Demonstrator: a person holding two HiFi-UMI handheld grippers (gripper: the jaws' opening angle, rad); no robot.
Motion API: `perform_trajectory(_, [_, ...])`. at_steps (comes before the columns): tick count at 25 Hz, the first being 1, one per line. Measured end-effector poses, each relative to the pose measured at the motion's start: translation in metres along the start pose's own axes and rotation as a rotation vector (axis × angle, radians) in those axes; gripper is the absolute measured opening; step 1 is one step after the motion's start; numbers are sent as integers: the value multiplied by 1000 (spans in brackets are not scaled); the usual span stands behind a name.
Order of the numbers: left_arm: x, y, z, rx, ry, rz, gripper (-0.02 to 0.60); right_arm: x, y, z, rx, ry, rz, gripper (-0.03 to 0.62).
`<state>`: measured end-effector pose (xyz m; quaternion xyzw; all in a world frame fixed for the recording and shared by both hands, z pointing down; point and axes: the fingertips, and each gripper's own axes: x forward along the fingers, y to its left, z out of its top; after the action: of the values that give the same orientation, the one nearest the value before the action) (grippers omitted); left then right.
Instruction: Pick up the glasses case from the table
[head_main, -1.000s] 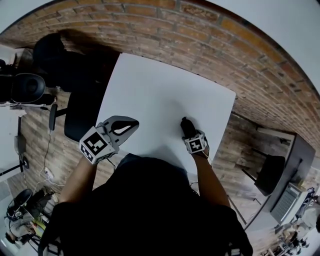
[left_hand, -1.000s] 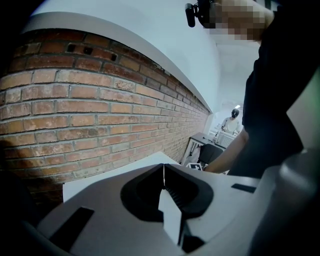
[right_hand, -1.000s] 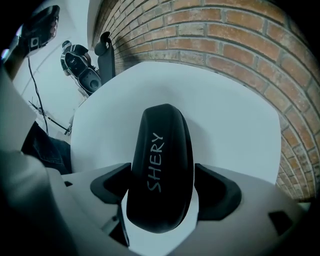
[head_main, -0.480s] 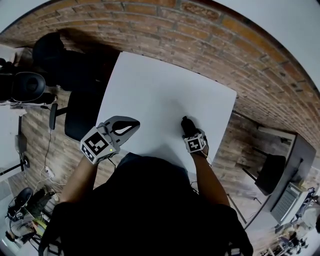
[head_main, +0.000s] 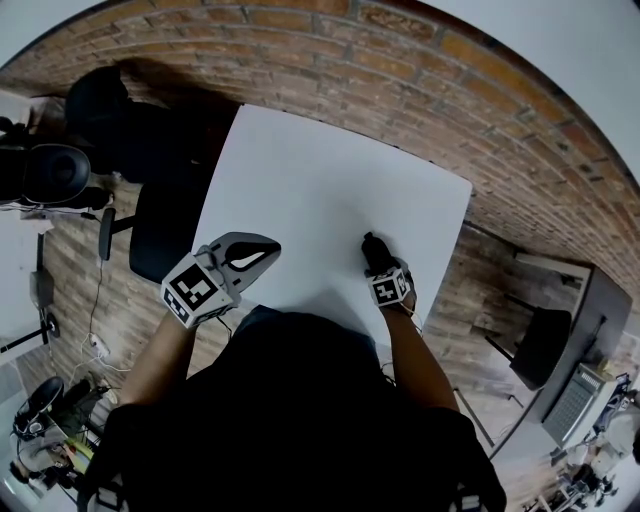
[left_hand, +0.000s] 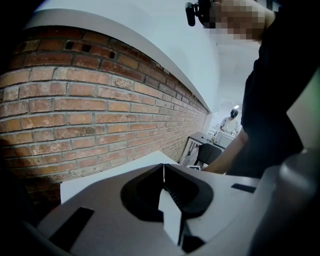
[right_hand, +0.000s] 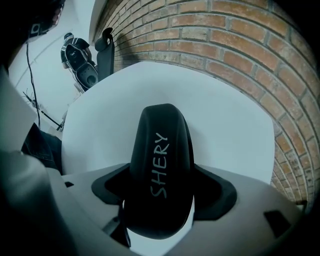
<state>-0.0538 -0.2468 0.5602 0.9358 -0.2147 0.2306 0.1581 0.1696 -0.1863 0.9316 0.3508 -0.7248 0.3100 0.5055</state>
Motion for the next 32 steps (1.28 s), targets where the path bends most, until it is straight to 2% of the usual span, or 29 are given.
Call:
perform_trajectory(15, [-8, -10, 3, 15, -10, 10, 12, -3, 0, -1, 31, -4, 30, 336])
perform_trajectory(20, [-12, -13, 3, 15, -17, 21, 12, -12, 4, -7, 64, 31, 48, 336])
perform_trajectory(32, [-24, -25, 4, 22, -39, 43, 12, -26, 11, 1, 64, -14, 71, 336])
